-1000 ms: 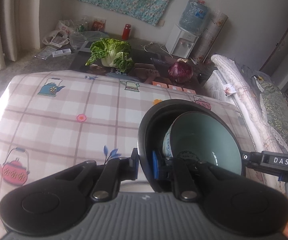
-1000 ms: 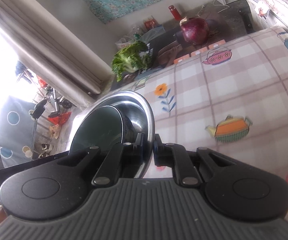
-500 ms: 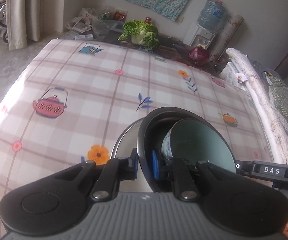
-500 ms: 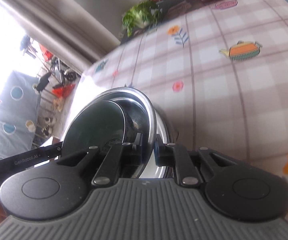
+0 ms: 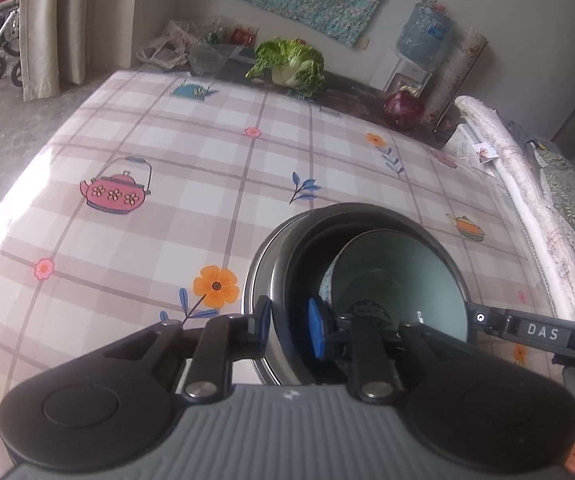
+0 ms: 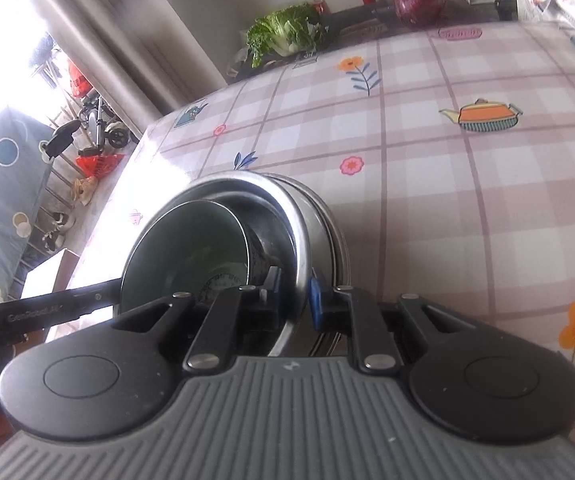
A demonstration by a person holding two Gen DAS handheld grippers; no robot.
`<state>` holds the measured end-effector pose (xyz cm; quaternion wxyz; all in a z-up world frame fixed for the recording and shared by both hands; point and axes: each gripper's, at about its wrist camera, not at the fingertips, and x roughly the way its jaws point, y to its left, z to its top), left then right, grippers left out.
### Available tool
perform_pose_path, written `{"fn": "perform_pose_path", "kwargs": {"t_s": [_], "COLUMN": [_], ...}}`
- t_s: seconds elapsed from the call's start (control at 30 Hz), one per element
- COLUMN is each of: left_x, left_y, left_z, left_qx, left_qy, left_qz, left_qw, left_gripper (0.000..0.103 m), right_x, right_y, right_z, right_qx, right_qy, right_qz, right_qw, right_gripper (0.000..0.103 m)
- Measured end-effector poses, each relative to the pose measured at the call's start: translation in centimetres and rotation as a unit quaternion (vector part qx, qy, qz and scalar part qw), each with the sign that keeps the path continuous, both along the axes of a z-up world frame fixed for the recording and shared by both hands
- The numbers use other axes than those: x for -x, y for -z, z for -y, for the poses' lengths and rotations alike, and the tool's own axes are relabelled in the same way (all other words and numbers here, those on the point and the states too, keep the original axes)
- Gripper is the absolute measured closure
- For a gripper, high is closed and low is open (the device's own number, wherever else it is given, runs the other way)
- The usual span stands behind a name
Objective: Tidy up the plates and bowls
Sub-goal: 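Lower the steel bowl onto the white plate and open both tools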
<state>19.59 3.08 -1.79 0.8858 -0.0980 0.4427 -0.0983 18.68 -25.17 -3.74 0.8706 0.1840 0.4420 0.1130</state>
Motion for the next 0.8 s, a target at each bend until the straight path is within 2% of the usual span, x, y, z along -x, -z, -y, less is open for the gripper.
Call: {"fn": "perform_pose_path", "kwargs": {"t_s": [0.03, 0.1, 0.13, 0.27, 0.37, 0.47, 0.53, 0.6, 0.63, 0.73, 0.77, 0.8], "left_x": [0.6, 1.8, 2.5, 5.4, 7.5, 9.5, 10.6, 11.7, 12.2, 13.6, 13.9, 14.1], "left_y": [-0.4, -1.3, -1.6, -2.6, -2.7, -2.3, -2.0, -1.9, -1.9, -1.9, -1.8, -1.8], "left_z": [0.0, 0.1, 0.1, 0.8, 1.5, 2.5, 2.9, 3.1, 3.3, 3.9, 4.2, 4.5], "left_qx": [-0.006, -0.018, -0.022, -0.074, -0.101, -0.112, -0.096, -0.073, -0.068, -0.071, -0.077, -0.085], "left_qy": [0.001, 0.002, 0.002, 0.001, 0.01, 0.021, 0.022, 0.02, 0.02, 0.01, 0.009, 0.008], "left_qz": [0.013, 0.037, 0.049, 0.107, 0.133, 0.142, 0.135, 0.13, 0.13, 0.139, 0.139, 0.14], "left_qw": [0.9999, 0.9992, 0.9986, 0.9915, 0.986, 0.9833, 0.986, 0.9886, 0.989, 0.9877, 0.9872, 0.9865], "left_gripper": [0.077, 0.06, 0.056, 0.035, 0.017, 0.013, 0.011, 0.001, 0.0, 0.0, 0.0, 0.0], "right_x": [0.2, 0.6, 0.9, 3.2, 5.5, 8.4, 10.3, 12.1, 13.0, 15.2, 16.1, 16.8], "right_y": [-0.2, -0.6, -0.8, -1.9, -2.6, -3.4, -3.7, -3.9, -4.0, -4.2, -4.3, -4.4], "right_z": [0.0, 0.2, 0.4, 1.3, 2.0, 2.2, 1.9, 1.5, 1.3, 0.9, 0.8, 0.7], "right_qx": [0.003, 0.005, 0.005, 0.006, -0.004, 0.008, 0.023, 0.041, 0.05, 0.076, 0.082, 0.086], "right_qy": [0.002, 0.008, 0.012, 0.026, 0.032, 0.04, 0.04, 0.038, 0.037, 0.037, 0.039, 0.042], "right_qz": [0.002, 0.006, 0.01, 0.035, 0.054, 0.075, 0.087, 0.094, 0.097, 0.099, 0.104, 0.11], "right_qw": [1.0, 1.0, 1.0, 0.999, 0.998, 0.996, 0.995, 0.994, 0.993, 0.991, 0.99, 0.989], "right_gripper": [0.086, 0.082, 0.079, 0.052, 0.043, 0.024, 0.02, 0.018, 0.017, 0.01, 0.004, 0.001]}}
